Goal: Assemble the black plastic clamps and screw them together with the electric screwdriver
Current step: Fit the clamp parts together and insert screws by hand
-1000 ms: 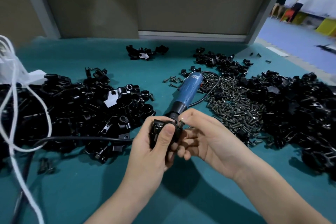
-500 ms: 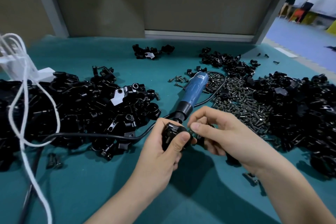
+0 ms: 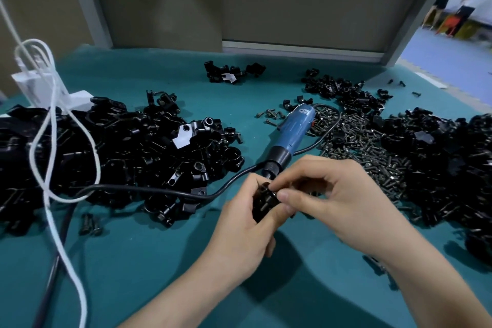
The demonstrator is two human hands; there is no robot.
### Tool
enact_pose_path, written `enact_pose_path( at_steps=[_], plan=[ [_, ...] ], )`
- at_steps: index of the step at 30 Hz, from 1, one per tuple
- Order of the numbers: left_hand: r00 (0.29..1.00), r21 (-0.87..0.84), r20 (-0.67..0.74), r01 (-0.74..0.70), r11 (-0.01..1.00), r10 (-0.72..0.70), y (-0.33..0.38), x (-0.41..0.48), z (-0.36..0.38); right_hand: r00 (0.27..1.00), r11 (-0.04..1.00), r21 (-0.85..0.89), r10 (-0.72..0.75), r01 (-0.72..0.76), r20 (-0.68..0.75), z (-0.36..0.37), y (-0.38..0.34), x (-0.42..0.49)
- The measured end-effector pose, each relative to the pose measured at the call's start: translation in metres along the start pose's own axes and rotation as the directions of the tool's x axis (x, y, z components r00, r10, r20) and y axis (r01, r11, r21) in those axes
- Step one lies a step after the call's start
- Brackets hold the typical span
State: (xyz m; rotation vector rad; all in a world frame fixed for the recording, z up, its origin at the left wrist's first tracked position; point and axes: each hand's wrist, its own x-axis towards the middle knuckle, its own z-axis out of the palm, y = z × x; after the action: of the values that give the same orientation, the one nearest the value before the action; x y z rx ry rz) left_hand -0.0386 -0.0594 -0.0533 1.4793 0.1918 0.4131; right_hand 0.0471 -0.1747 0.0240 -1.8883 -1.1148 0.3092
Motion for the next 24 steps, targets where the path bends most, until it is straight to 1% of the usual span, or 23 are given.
enact_pose_path(
  at_steps=[3,6,8,11,13,19,24],
  plan=[
    [1.000,0.087,-0.007,0.001,0.996,0.000,-0.001,0.000,-0.002,0.999,0.999,-0.046,0.003,-0.001,0.035,-0.001,-0.002,-0.001],
    [1.000,0.103,-0.015,0.003,0.995,-0.002,-0.001,0.000,-0.003,0.999,0.999,-0.028,0.034,-0.033,0.041,-0.001,-0.004,-0.001],
    [1.000,0.090,0.000,-0.007,0.996,0.007,-0.001,-0.001,-0.002,0.996,0.996,0.056,0.069,-0.072,0.057,0.000,-0.003,-0.001],
    [1.000,0.087,0.004,-0.024,0.996,0.024,0.000,-0.003,-0.001,0.989,0.961,0.238,0.134,-0.145,0.060,0.003,-0.002,0.000],
    [1.000,0.102,-0.008,-0.022,0.995,0.023,0.001,-0.003,0.000,0.986,0.940,0.298,0.161,-0.164,0.036,0.004,-0.001,0.000],
    [1.000,0.133,-0.005,-0.012,0.991,0.013,0.001,-0.004,-0.001,0.993,0.960,0.259,0.114,-0.104,-0.024,0.006,0.002,-0.002],
    [0.998,0.106,0.011,-0.058,0.993,0.057,0.002,-0.004,-0.001,0.996,0.962,0.262,0.085,-0.075,-0.029,0.006,0.007,-0.001]
  ],
)
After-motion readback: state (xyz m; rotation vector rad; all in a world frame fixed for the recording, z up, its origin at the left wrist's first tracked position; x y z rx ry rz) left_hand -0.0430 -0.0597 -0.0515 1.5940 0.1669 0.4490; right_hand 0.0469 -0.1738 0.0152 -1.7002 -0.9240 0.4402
